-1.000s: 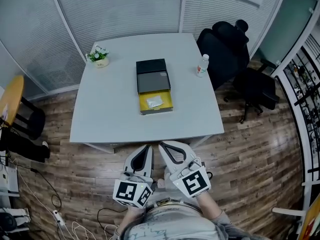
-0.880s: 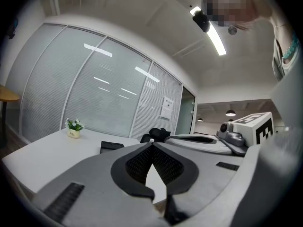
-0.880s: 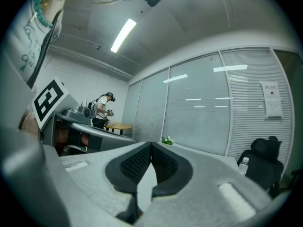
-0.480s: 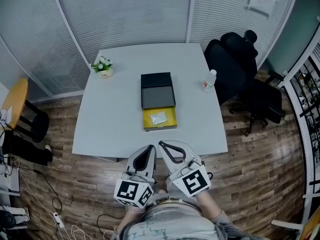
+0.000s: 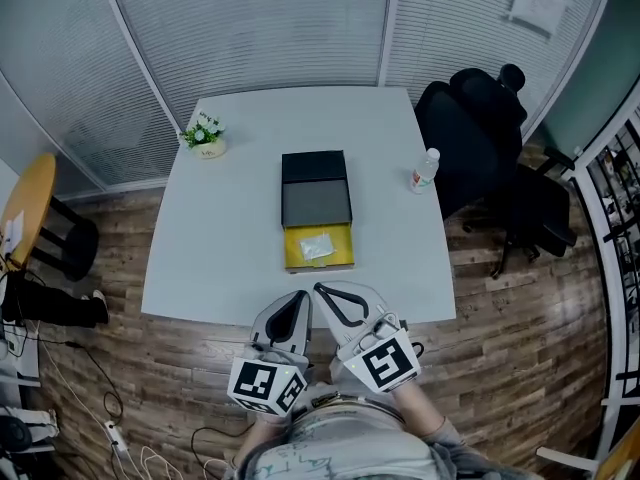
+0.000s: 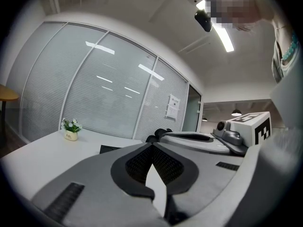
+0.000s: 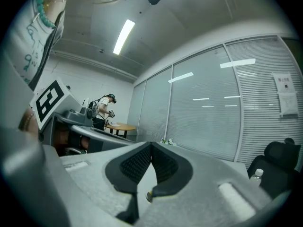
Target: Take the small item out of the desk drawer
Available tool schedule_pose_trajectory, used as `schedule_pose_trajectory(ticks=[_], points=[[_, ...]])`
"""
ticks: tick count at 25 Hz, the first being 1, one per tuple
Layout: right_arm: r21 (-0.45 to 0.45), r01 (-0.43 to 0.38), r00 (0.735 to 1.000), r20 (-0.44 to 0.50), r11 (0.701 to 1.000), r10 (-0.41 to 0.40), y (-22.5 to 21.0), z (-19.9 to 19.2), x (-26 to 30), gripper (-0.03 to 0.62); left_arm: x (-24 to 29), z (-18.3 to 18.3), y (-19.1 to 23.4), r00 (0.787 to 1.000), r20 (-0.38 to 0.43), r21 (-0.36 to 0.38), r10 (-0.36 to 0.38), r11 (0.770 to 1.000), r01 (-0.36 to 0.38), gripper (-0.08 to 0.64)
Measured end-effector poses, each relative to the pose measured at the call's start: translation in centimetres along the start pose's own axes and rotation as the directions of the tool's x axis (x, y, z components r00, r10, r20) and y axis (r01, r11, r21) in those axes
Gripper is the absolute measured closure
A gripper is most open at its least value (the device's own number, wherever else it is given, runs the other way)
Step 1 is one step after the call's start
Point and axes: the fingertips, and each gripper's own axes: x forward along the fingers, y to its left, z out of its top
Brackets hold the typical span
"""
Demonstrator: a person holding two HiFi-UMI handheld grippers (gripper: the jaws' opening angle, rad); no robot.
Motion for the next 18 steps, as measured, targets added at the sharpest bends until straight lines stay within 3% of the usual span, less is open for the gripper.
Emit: schedule_pose_trajectory(ticks=[18], points=[[-0.011,-0.082,0.996,-0.017,0.997,0.082,-7.2,-2.1,2.6,0.589,6.6,0.1,2.3,0.996,0.018,-0.006,0.089,0.996,-0.089,0.563]])
